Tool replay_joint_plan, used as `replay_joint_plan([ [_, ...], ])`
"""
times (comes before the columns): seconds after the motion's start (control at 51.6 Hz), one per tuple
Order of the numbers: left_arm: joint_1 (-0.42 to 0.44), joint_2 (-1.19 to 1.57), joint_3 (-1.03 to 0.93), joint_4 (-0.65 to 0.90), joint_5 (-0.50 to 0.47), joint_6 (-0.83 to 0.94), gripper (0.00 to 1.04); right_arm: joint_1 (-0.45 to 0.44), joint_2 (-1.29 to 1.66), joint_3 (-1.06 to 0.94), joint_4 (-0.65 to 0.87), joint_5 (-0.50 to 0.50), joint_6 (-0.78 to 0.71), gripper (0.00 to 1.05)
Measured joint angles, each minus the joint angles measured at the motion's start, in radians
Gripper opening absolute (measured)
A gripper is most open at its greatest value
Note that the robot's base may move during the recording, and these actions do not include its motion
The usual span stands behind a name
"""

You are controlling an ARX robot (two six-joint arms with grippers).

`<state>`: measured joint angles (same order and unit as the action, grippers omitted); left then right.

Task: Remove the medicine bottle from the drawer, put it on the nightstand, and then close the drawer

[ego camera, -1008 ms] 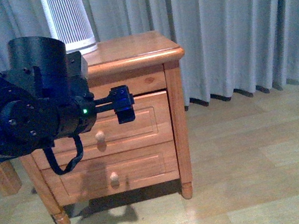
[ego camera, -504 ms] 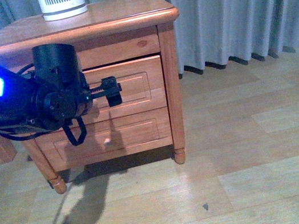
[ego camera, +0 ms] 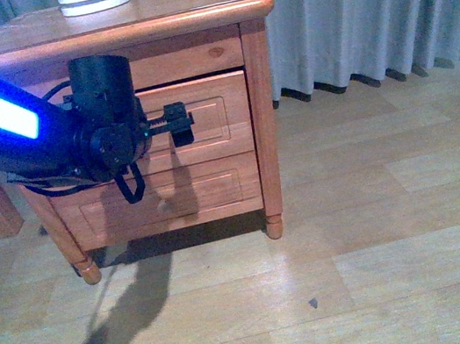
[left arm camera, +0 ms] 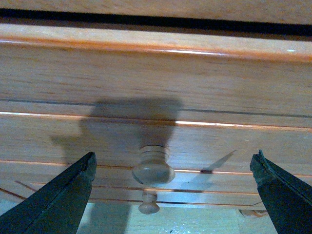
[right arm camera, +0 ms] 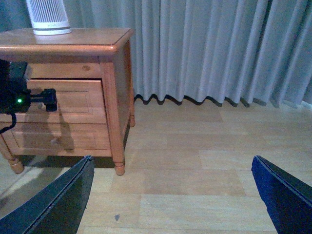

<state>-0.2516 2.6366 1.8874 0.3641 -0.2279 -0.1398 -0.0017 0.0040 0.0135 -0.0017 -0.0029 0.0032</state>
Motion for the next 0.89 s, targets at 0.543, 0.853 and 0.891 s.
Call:
replay_joint_plan([
  [0.543, -0.001, 0.069, 0.090, -0.014, -0.041, 0.024, 0.52, 0.000, 0.000, 0.000, 0.000, 0.000, 0.000, 0.98],
  [0.853, 0.013, 0.065, 0.049, 0.027, -0.041, 0.047, 0.25, 0.000, 0.000, 0.000, 0.000, 0.000, 0.000, 0.98],
  [0.891, 0.015, 0.052, 0.023, 0.043, -0.031, 0.046, 0.25, 0.000, 0.000, 0.000, 0.000, 0.000, 0.000, 0.98],
])
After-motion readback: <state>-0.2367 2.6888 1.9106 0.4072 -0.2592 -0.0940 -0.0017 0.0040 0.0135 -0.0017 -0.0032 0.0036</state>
